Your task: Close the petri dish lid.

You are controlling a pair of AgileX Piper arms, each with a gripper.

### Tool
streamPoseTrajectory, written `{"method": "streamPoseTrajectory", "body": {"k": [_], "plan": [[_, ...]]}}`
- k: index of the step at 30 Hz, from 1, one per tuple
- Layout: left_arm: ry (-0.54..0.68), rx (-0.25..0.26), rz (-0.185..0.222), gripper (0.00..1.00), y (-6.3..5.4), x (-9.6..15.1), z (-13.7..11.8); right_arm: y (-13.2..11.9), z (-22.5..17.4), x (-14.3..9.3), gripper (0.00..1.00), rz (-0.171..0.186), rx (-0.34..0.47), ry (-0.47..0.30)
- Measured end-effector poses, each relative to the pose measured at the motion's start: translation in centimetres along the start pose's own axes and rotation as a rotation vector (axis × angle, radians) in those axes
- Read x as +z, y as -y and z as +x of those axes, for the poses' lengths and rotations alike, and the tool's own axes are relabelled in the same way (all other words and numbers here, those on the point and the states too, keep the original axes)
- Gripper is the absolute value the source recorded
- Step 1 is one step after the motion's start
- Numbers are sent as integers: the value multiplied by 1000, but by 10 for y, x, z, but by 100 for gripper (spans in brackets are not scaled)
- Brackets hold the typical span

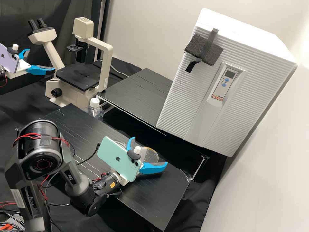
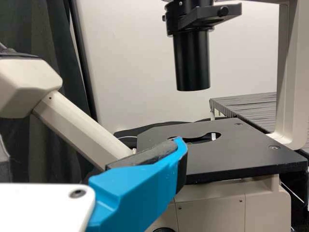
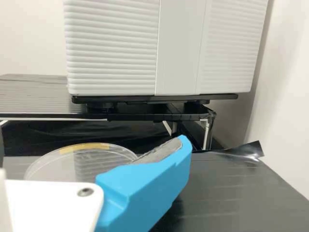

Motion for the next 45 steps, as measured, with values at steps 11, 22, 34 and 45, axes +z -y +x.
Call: {"method": "streamPoseTrajectory", "body": {"k": [11, 22, 34, 45], "plan": [[0, 0, 0, 100, 0, 0, 0, -1, -11, -5, 100, -32, -9, -32], [0, 0, 0, 100, 0, 0, 0, 0, -17, -10, 100, -19, -18, -45], [0, 0, 0, 100, 0, 0, 0, -1, -18, -11, 100, -18, -17, -47], [0, 0, 0, 100, 0, 0, 0, -9, -21, -10, 100, 40, -13, -44]]}}
